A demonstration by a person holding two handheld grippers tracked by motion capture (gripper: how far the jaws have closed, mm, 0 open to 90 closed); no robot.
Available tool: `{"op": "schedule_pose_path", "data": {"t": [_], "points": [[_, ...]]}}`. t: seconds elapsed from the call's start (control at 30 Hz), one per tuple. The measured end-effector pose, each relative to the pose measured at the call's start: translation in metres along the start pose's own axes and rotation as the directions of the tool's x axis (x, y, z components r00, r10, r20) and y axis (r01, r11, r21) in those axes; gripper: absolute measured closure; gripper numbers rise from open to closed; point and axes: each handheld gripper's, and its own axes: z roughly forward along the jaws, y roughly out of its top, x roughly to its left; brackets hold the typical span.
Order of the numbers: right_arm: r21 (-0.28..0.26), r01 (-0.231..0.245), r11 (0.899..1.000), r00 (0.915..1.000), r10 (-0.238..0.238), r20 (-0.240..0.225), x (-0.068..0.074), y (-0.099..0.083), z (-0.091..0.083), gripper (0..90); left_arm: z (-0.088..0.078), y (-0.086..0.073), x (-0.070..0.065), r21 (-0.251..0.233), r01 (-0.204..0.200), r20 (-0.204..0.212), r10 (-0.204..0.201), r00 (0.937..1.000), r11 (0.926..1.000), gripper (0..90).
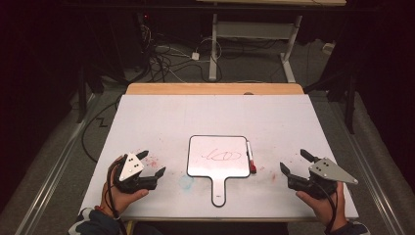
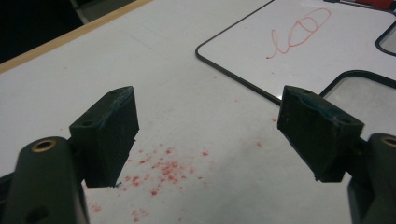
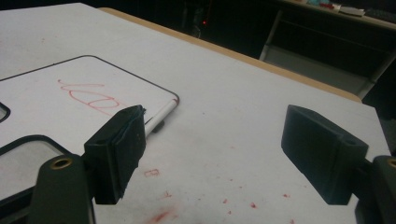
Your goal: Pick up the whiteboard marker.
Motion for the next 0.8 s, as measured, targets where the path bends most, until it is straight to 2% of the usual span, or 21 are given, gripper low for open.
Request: {"op": "schedule_pose_path", "data": {"t": [0.23,0.43,0.57,0.67,0.8], "points": [[0.062,-0.026,0.998,0.9991,0.028,-0.031,-0.004,-0.003,0.002,25.7,0.002,0.0,-0.002,0.004,-0.005,-0.001,0.005,1.0,1.0,19.5],[0.134,-0.064,0.989,0.9935,0.076,-0.085,-0.007,-0.004,0.006,27.7,0.004,-0.001,-0.005,0.024,-0.023,0.008,0.023,0.9997,0.9994,19.5],[0.192,-0.102,0.976,0.9835,0.128,-0.128,-0.008,-0.003,0.012,30.1,0.004,-0.002,-0.007,0.047,-0.039,-0.008,0.039,0.9992,0.9982,19.5],[0.227,-0.093,0.969,0.9808,0.128,-0.147,-0.008,0.001,0.018,32.0,0.006,-0.003,-0.007,0.068,-0.041,-0.019,0.042,0.9989,0.9969,20.0],[0.29,-0.106,0.951,0.9709,0.162,-0.176,-0.006,0.01,0.032,33.7,0.005,-0.003,-0.008,0.054,-0.063,-0.02,0.064,0.9977,0.9966,20.2]]}}
